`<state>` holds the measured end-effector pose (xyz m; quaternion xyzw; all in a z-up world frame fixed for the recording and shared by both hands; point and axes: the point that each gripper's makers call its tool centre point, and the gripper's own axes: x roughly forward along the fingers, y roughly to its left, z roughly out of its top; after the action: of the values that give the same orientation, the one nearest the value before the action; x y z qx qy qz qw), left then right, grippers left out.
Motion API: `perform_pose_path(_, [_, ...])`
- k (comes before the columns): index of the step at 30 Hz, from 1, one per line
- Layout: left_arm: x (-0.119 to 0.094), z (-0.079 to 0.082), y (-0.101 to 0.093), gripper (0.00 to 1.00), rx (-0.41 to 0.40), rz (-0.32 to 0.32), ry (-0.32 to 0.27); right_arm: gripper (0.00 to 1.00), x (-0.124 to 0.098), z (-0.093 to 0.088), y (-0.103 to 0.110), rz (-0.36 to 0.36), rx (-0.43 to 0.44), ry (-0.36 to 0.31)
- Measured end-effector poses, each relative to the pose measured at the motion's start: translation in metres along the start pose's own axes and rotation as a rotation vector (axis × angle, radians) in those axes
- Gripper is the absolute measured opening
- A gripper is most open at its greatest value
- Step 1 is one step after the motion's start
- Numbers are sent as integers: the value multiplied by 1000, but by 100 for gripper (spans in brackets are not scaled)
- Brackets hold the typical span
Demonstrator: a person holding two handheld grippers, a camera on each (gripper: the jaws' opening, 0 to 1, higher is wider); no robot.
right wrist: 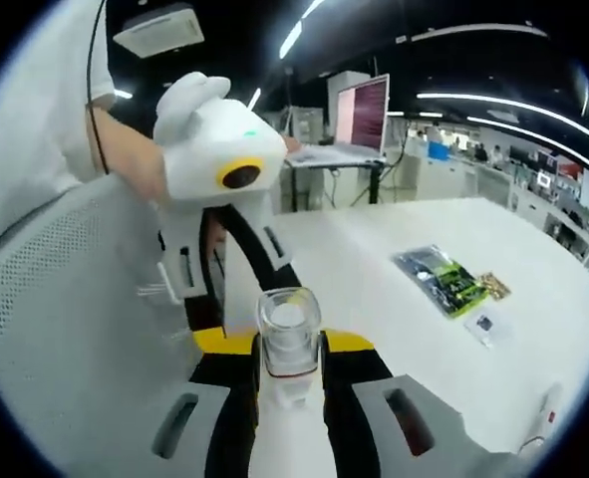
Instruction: Arrange the skincare products in the storage area until every visible bottle or jar stands upright without overlapping.
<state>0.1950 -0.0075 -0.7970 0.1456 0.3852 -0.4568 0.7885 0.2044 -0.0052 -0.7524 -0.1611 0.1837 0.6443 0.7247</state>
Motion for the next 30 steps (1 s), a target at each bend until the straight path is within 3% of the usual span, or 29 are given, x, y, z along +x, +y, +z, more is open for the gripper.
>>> perform_pose_path(7, [-1, 0, 3, 35, 16, 17, 4, 31, -8, 1, -4, -21, 8, 12])
perform_pose_path(11, [0, 3, 0, 34, 31, 19, 7, 35, -19, -4, -7, -52, 41, 17])
perform_pose_path(21, [6, 11, 5, 33, 53, 28, 5, 41, -49, -7, -12, -94, 29, 59])
perform_pose_path(30, [9, 14, 4, 32, 57, 38, 24, 49, -88, -25, -14, -170, 16, 189])
